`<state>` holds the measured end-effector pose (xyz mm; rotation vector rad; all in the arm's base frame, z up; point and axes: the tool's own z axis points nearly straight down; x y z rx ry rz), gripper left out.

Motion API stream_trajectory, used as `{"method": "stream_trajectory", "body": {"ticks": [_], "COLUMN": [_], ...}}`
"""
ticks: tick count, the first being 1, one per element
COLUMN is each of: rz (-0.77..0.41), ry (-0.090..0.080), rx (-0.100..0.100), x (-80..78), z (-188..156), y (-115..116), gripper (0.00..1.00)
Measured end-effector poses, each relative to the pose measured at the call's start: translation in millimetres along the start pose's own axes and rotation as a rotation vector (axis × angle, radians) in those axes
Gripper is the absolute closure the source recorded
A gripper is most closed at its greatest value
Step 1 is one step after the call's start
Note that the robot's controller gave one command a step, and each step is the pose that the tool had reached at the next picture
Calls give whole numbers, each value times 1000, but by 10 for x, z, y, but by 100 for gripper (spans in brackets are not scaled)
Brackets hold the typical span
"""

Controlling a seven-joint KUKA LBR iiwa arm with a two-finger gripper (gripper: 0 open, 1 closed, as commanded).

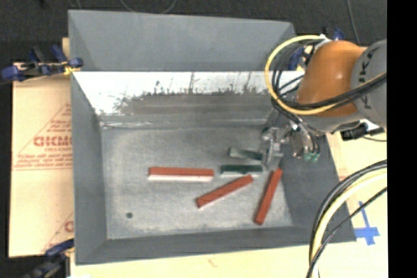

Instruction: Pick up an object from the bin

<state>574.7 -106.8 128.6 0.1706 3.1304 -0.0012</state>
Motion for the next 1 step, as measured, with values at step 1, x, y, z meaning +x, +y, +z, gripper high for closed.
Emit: {"method": "stream_trajectory", "body": {"ticks": [1], "rz": [8], "ry": [-6], "rx": [1], "x": [183], "z": [-1158], "y": [-96], "gripper": [100]}}
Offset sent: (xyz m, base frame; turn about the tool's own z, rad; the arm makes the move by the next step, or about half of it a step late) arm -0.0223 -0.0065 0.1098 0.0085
